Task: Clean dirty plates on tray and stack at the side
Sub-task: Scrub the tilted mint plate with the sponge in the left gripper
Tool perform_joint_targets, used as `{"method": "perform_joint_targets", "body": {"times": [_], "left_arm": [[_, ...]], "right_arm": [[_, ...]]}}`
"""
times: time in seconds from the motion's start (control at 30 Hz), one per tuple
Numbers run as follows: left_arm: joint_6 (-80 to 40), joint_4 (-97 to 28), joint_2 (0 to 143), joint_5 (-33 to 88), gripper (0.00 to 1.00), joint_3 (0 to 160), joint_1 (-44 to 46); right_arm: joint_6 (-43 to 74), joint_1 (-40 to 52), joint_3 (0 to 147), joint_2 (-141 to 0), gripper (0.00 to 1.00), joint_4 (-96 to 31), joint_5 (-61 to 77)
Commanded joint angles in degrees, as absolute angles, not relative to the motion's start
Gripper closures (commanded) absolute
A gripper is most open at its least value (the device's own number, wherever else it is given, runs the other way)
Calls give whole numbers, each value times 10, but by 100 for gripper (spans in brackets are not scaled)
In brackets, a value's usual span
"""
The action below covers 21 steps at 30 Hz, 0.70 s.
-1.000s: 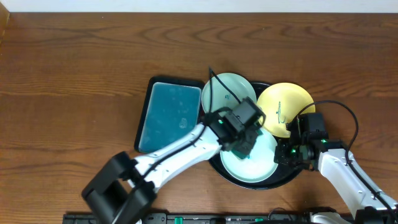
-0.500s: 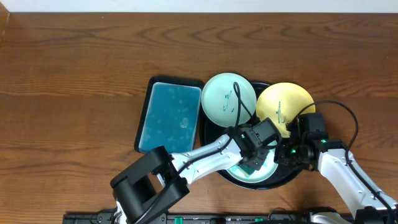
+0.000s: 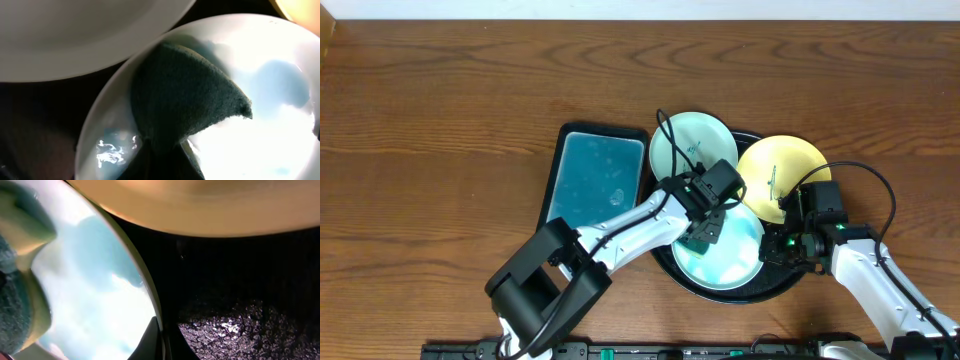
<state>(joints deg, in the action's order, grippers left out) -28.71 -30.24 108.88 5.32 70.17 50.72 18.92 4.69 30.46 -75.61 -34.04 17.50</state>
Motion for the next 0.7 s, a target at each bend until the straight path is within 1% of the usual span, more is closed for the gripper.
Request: {"method": "perform_joint_targets", "body": {"times": [0.0, 0.13, 0.23, 0.47, 0.67], "left_arm": [[-297, -312, 1053, 10, 92, 698, 494], [-297, -308, 994, 59, 93, 698, 497], [-300, -300, 976, 67, 92, 698, 505], [-308, -258, 1003, 69, 92, 692, 538], [-308, -241, 1056, 69, 93, 692, 562]], "right_arm": [[197, 53, 305, -758, 99, -340, 161], [197, 53, 305, -758, 99, -340, 161], [197, 53, 305, -758, 99, -340, 161], [197, 53, 305, -758, 99, -341, 161], [197, 53, 305, -758, 99, -340, 161]]}}
